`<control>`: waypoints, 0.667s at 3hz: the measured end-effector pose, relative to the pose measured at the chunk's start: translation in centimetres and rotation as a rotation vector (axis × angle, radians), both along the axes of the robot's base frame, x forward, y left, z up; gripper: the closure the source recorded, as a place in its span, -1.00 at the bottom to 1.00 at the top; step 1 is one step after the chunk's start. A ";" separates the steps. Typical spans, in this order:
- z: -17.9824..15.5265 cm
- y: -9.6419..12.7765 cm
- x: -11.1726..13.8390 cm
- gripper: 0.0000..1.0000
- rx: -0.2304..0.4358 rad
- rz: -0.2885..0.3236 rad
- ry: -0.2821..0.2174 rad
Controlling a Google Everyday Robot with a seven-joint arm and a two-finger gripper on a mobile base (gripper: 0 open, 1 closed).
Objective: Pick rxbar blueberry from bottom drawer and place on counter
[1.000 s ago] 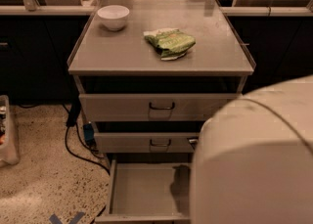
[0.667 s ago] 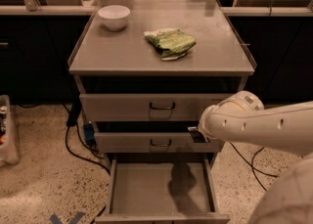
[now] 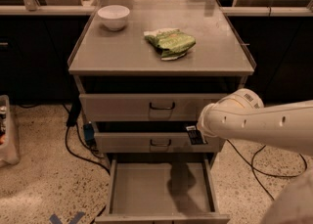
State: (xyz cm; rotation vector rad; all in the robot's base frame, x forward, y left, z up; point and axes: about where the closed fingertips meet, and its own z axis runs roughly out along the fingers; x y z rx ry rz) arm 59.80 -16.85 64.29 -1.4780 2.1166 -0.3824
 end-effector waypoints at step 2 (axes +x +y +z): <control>17.2 0.8 3.2 1.00 -0.015 0.082 -0.206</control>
Offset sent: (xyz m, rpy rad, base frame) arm 0.0459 0.0011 0.2708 0.0005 -0.3042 0.1072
